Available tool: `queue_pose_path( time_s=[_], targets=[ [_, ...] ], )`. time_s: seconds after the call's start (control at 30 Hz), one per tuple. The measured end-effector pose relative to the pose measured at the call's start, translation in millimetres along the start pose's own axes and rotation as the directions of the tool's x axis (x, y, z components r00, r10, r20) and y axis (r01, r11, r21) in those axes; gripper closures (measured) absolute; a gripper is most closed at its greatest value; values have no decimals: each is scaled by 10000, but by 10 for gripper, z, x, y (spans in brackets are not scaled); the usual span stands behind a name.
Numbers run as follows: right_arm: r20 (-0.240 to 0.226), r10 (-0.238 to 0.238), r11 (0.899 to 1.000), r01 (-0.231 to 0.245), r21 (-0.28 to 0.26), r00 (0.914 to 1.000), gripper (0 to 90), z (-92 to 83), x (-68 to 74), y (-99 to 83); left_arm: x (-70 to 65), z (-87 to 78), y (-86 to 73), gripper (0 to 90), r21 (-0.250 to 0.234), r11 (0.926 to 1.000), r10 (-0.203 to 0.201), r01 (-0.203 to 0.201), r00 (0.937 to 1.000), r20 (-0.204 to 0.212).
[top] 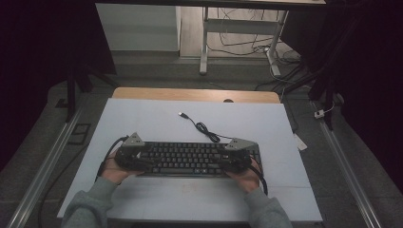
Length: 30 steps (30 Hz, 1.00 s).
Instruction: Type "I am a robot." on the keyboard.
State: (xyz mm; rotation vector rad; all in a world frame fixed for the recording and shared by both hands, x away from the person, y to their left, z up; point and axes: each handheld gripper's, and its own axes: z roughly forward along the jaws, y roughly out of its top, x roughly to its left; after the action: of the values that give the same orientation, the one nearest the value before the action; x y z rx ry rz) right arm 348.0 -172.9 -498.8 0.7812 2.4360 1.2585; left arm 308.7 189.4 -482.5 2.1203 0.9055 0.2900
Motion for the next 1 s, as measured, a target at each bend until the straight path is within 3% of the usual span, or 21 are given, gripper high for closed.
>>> queue_pose_path(
  time_s=[0.2,0.3,0.57,0.67,0.87,1.0],
  targets=[
    [-8,66,10000,-66,15,10000,559,-5,-4,-22,-91,104,12,375,397,9967,684,-706,9962,542],
    [18,25,10000,-25,41,10000,558,0,-6,-25,-117,153,2,440,558,9955,727,-761,9956,598],
    [93,2,10000,-3,52,10000,557,-14,-11,-25,-193,263,-25,735,731,9925,909,-975,9919,893],
    [132,-30,10000,30,53,9999,557,-15,-14,-25,-243,307,-29,883,847,9878,1245,-1307,9894,746],
    [114,-40,10000,40,66,9999,554,-12,-16,-25,-285,391,-29,889,932,9873,1217,-1287,9895,775],
    [145,-44,9999,42,102,9999,552,-10,-17,-28,-330,451,-29,889,1102,9832,1363,-1455,9868,869]
  ],
)
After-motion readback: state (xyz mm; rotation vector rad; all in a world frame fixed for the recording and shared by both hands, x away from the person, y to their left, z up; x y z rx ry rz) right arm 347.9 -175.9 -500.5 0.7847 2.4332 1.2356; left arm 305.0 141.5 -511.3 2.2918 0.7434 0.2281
